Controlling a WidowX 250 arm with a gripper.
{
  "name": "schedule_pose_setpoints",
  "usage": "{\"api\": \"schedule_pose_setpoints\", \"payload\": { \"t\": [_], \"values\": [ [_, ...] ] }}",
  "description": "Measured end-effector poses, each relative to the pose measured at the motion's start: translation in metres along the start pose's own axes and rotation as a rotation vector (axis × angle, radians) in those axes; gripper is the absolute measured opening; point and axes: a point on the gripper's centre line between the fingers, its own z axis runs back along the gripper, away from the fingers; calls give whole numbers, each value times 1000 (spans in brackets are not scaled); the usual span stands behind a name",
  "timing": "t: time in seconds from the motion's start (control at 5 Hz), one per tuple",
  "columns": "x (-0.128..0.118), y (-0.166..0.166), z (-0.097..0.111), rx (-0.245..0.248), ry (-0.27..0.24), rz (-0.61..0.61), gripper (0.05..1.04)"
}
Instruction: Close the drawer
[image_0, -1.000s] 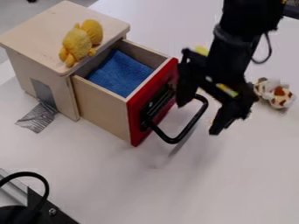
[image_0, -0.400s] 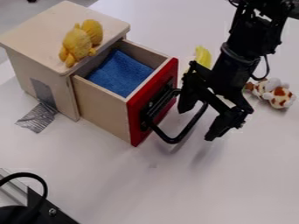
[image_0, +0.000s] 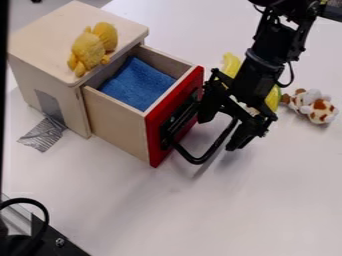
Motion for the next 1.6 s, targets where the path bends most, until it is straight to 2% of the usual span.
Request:
{"api": "schedule_pose_setpoints", "payload": {
  "t": [0.4,0.6,0.8,1.2,1.4,1.6],
  "values": [
    [2,3,1,-16,-3,28,392],
    [-3,18,9,-33,-27,93,158],
    [-16,52,10,-78,-19,205,58],
    [-32,69,5,-129,50,242,53],
    [-37,80,7,-140,76,254,53],
    [-48,97,1,-85,118,260,53]
  ]
}}
